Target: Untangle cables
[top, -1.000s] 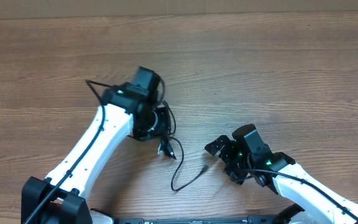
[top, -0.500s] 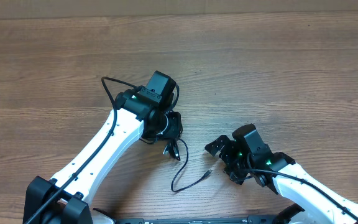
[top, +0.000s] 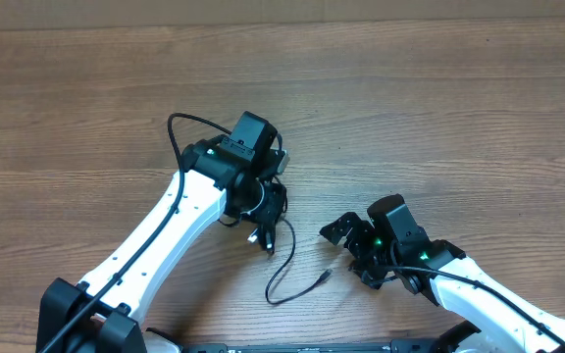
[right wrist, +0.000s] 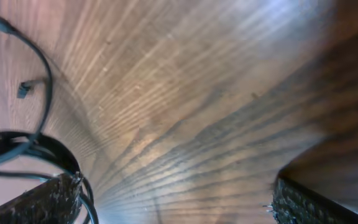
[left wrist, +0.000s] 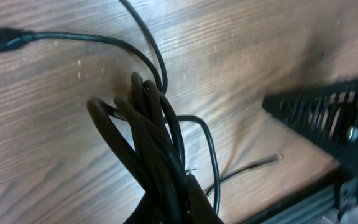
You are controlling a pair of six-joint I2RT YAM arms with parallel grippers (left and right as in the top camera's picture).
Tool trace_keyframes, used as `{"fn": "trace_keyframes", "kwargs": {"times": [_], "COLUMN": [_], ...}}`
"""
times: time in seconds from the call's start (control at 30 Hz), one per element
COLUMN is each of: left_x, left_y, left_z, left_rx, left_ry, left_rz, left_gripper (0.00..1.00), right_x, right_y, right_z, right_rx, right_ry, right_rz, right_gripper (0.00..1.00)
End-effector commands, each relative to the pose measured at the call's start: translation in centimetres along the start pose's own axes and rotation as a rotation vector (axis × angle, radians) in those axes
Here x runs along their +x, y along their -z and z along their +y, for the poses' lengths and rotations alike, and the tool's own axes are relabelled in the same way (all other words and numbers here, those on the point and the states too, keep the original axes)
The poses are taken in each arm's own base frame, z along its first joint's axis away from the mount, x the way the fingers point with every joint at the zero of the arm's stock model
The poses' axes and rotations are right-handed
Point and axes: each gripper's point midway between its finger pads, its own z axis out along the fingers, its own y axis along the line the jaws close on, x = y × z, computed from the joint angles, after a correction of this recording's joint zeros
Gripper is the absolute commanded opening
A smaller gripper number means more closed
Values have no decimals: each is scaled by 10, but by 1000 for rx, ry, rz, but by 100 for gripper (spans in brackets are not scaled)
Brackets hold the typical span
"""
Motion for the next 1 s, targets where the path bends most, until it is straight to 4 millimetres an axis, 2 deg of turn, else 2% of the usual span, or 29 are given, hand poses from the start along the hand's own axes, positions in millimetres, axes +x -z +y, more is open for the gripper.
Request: {"fn": "trace_keyframes", "kwargs": {"times": [0.0, 0.1, 0.2, 0.3, 0.4, 0.47, 0.57, 0.7, 0.77, 0.83, 0.97], "left_x": [-7, 0, 6, 10, 10, 8, 7, 9, 9, 9, 9], "left_y": [26, 32, 35, 38, 42, 50, 66, 85, 94, 102, 111], "left_z": [-6, -1, 1, -3, -16, -32, -46, -37, -32, -31, -35], "left_rx": [19, 13, 17, 58, 130, 214, 293, 245, 224, 221, 227], "left_ry": [-139, -147, -176, -239, -327, -405, -473, -486, -476, -471, -474], "left_rz": [-48, -13, 14, 27, 14, -9, -37, -29, -25, -30, -40], "left_gripper": [4, 4, 4, 4, 4, 4, 4, 4, 4, 4, 4], "right_x": [-7, -7, -4, 8, 33, 49, 62, 59, 50, 41, 40], "right_y": [-3, -2, 1, 10, 27, 41, 58, 66, 64, 60, 62], "right_z": [-3, 12, 24, 41, 69, 86, 105, 120, 123, 124, 128], "right_rx": [2, -57, -119, -223, -409, -535, -668, -735, -716, -685, -694], "right_ry": [145, 329, 439, 567, 741, 847, 953, 1062, 1101, 1109, 1145], "right_rz": [-36, -36, -18, 33, 115, 154, 164, 83, 12, -45, -72], "right_gripper": [100, 100, 100, 100, 99, 98, 96, 94, 90, 88, 85]}}
